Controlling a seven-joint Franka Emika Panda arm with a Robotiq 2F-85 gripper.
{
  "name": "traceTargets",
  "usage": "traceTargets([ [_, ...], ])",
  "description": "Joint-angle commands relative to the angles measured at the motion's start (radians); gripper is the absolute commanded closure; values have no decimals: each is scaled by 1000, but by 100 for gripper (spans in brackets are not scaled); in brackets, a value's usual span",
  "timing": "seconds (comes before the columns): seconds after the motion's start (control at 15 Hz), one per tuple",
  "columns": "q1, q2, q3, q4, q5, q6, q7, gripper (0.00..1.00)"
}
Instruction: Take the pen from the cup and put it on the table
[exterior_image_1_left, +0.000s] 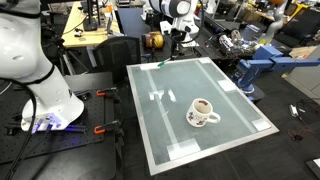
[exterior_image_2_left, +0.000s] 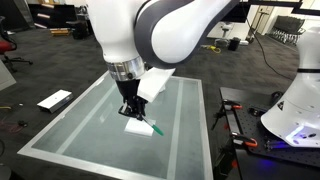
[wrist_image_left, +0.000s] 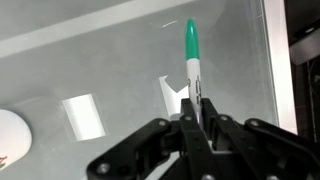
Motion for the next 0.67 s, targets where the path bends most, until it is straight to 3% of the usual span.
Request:
traceTargets([
  [0.0, 10, 2, -5, 2, 3, -3, -1, 86],
  [0.07, 11, 3, -5, 2, 3, -3, -1, 86],
  [0.13, 11, 3, -5, 2, 3, -3, -1, 97],
  [0.6, 37, 24, 13, -38, 11, 68, -3, 97],
])
